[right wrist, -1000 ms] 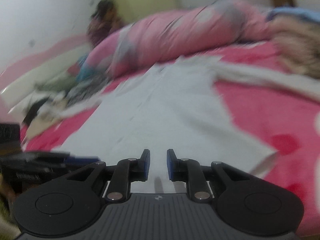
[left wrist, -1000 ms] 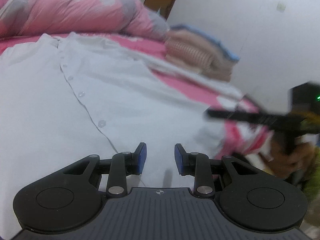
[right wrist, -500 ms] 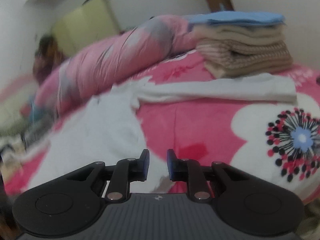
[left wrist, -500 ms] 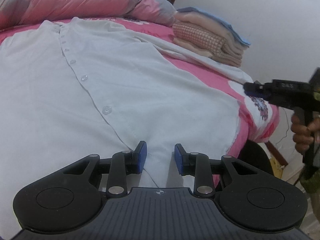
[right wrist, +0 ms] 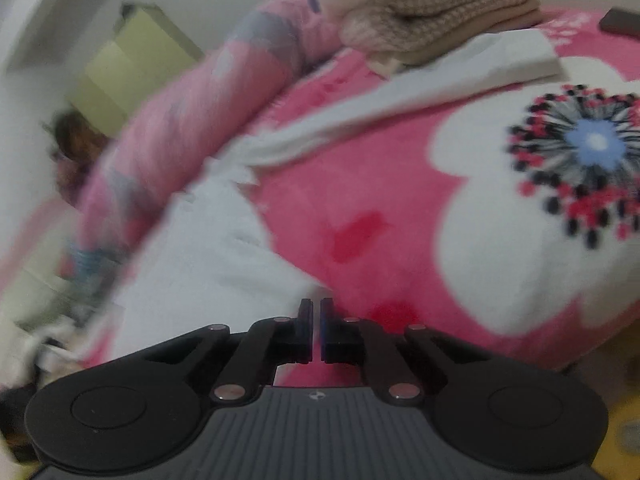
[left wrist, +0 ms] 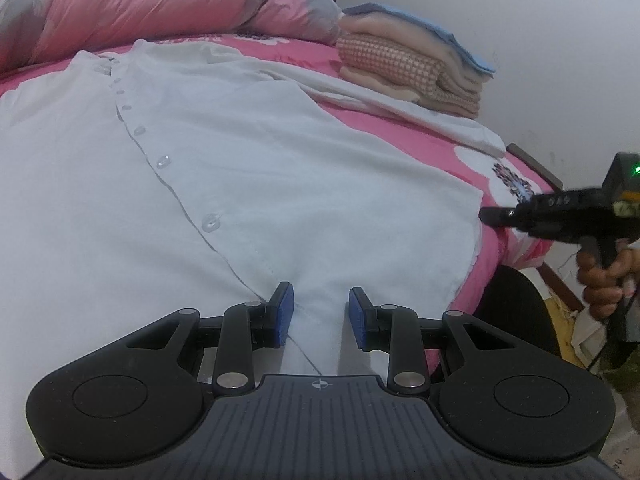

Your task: Fold clothes

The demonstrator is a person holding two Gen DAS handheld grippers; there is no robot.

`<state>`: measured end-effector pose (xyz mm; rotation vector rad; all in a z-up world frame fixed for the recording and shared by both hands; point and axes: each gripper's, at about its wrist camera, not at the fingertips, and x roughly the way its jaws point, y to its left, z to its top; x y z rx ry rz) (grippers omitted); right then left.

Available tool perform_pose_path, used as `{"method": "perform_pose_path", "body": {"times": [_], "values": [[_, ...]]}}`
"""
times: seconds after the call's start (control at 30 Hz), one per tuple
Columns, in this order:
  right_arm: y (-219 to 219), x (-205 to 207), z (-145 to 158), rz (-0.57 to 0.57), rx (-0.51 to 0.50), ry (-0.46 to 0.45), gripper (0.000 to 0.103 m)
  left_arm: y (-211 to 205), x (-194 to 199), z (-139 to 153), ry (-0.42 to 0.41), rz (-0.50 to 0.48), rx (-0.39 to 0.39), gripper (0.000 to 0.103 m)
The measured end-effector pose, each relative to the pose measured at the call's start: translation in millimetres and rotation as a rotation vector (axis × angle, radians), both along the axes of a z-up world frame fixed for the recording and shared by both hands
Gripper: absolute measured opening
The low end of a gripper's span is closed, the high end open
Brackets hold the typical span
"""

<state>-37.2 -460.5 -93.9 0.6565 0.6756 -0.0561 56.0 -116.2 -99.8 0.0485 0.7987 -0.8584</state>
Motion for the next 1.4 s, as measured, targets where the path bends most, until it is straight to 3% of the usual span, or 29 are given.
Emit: {"method": "perform_pose_path", "body": {"times": [0.17, 0.23, 0.33, 0.37, 0.4, 0.47, 0.57, 0.67, 0.8, 0.87, 0.9, 0.93, 1.07, 1.23, 1.27, 1.37, 1.4], "values": [[-6.0, -11.5, 27.0, 0.000, -0.096, -0.070, 0.006, 9.8, 0.2, 20.0, 0.008, -0.005, 0.027, 0.030], [-13.2, -7.9, 45.6, 0.018, -0.111, -0.104, 0.019, 16.7, -1.1, 33.4, -0.003, -0.018, -0.012, 0.030], [-21.0, 29.1, 71.7, 0.084, -0.071, -0.147, 0.043, 8.1, 2.3, 46.5, -0.036, -0.045, -0.075, 0.031], [-22.0, 47.4, 78.5, 0.110, -0.047, -0.159, 0.047, -0.2, 4.3, 45.9, -0.050, -0.054, -0.078, 0.031], [-23.5, 72.2, 81.0, 0.157, 0.006, -0.161, 0.056, -9.1, 6.4, 44.9, -0.064, -0.064, -0.080, 0.031], [-24.5, 127.1, 73.5, 0.206, 0.121, -0.125, 0.061, -29.5, 10.8, 34.2, -0.073, -0.089, -0.053, 0.031], [-25.5, 211.2, 47.8, 0.216, 0.256, 0.017, 0.062, -45.7, 12.9, 13.7, -0.056, -0.128, 0.001, 0.031], [-23.7, 276.3, 16.9, 0.198, 0.354, 0.138, 0.062, -39.5, 16.2, -0.1, -0.008, -0.136, -0.009, 0.031], [-23.1, 336.7, -3.9, 0.130, 0.311, 0.170, 0.061, -29.5, 24.2, -5.6, 0.043, -0.152, -0.065, 0.031], [-26.8, 353.2, -12.2, 0.105, 0.332, 0.154, 0.054, -28.0, 27.1, -7.4, 0.054, -0.170, -0.076, 0.030], [-28.2, 359.0, -13.7, 0.088, 0.323, 0.144, 0.037, -27.8, 27.9, -8.2, 0.053, -0.182, -0.076, 0.030], [-28.8, 362.8, -10.9, 0.082, 0.283, 0.124, 0.015, -28.2, 28.3, -8.3, 0.047, -0.200, -0.073, 0.030], [-28.0, 377.4, 0.6, 0.110, 0.077, 0.062, 0.007, -29.0, 33.6, -6.8, 0.043, -0.256, -0.063, 0.030], [-22.2, 400.5, 7.3, 0.191, -0.202, 0.039, 0.009, -30.7, 38.7, -5.4, 0.055, -0.298, -0.055, 0.030], [-21.1, 405.9, 1.3, 0.211, -0.232, 0.069, 0.010, -30.9, 38.9, -5.0, 0.055, -0.303, -0.053, 0.030], [-27.5, 404.1, -1.5, 0.226, -0.220, 0.096, 0.014, -30.4, 38.9, -3.0, 0.056, -0.310, -0.046, 0.030], [-30.7, 399.1, 5.3, 0.225, -0.217, 0.106, 0.027, -29.1, 37.9, -2.3, 0.056, -0.312, -0.045, 0.030]]}}
